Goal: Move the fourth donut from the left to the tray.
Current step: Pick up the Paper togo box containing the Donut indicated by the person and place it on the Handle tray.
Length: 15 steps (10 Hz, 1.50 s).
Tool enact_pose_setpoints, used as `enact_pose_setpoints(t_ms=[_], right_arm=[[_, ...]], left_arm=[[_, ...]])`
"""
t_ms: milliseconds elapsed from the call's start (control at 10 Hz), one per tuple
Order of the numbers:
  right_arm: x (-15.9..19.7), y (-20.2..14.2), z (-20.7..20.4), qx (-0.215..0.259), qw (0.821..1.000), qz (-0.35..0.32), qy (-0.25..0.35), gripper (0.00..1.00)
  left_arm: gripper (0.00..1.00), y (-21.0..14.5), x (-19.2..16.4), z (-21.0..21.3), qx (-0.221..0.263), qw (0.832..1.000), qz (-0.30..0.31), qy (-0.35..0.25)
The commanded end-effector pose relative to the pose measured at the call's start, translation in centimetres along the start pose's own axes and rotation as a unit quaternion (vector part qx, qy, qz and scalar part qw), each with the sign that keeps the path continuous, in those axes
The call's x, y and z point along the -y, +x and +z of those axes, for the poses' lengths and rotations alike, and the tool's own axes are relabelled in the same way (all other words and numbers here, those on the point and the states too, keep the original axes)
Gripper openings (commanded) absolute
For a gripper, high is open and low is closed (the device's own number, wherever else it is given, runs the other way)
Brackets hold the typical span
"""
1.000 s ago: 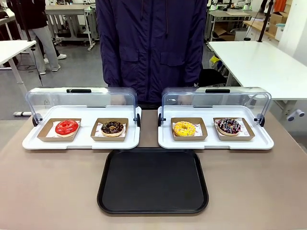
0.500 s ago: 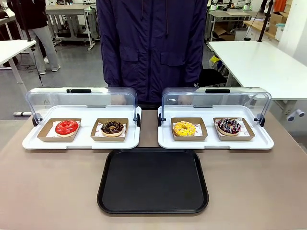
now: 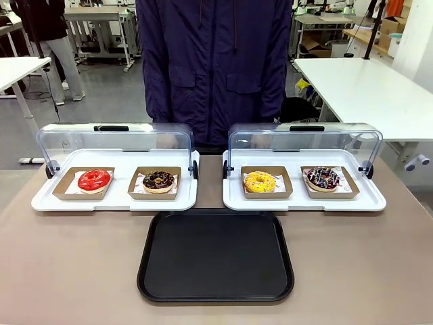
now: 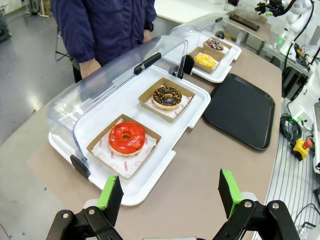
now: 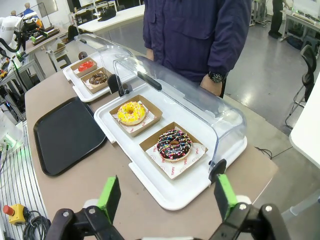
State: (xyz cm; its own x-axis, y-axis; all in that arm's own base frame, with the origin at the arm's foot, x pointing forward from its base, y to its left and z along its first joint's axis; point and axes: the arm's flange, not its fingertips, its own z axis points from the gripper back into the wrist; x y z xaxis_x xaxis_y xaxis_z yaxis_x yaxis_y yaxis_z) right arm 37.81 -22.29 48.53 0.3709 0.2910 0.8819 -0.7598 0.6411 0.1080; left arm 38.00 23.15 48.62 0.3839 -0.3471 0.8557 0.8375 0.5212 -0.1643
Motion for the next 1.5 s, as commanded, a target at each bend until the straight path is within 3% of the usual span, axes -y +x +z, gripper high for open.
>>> enact_pose_setpoints(t_ms=[0,1400], right_arm=[[0.39,0.2,-0.07,0.017,1.0,0.013,0.0,1.0],[0.39,0.2,-0.07,0.017,1.0,0.013,0.0,1.0]], left_arm=[[1.0,0.11,0.04,0.12,0.004,1.0,-0.004,-0.002],[1.0,0.11,0.04,0.12,0.004,1.0,-0.004,-0.002]])
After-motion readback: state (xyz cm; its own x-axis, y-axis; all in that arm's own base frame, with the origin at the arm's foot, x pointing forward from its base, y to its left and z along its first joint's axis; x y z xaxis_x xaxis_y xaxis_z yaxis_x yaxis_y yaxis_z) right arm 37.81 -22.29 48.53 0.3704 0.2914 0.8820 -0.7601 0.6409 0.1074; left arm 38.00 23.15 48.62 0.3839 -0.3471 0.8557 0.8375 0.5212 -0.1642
